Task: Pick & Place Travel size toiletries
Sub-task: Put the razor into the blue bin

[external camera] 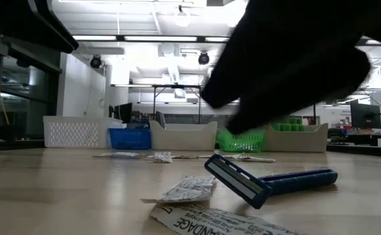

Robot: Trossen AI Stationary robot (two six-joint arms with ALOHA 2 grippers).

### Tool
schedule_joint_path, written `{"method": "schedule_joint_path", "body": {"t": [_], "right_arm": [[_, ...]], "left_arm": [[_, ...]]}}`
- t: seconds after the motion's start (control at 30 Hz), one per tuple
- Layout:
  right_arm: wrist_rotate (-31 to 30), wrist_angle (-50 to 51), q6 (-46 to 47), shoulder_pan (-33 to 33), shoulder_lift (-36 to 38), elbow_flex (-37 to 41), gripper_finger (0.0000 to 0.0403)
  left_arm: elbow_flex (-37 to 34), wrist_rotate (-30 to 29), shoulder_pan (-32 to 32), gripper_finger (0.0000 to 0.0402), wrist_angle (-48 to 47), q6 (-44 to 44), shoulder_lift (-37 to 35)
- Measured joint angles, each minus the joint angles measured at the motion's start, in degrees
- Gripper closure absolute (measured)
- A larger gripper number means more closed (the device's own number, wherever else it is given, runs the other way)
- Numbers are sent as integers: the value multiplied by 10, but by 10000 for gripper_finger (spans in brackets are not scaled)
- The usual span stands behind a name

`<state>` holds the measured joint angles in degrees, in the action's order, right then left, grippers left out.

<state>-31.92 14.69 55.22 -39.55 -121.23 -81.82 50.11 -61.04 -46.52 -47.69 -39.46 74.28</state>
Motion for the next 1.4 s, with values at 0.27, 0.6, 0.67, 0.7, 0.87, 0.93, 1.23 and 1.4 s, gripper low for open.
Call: {"method": "schedule_joint_path", "body": {"t": [0.27, 0.6, 0.67, 0.7, 0.87, 0.93, 1.23, 1.4], "right_arm": [[-31, -6, 4, -4, -22, 1, 160], [-27, -13, -13, -1, -33, 1, 160], [-28, -18, -11, -1, -36, 0, 160], [-28, -16, -13, -1, -37, 1, 160], [-23, -17, -10, -1, -45, 1, 160], [-26, -22, -9, -1, -48, 1, 160], [-16, -20, -9, 2, -49, 1, 230], [4, -21, -11, 3, -49, 1, 289]], "left_arm": [[0, 0, 0, 261, -2, 1, 0], [0, 0, 0, 261, -2, 1, 0], [0, 0, 0, 261, -2, 1, 0], [0, 0, 0, 261, -2, 1, 0], [0, 2, 0, 261, -2, 1, 0], [0, 2, 0, 261, -2, 1, 0], [0, 4, 0, 261, -2, 1, 0], [0, 4, 0, 261, -2, 1, 0]]}}
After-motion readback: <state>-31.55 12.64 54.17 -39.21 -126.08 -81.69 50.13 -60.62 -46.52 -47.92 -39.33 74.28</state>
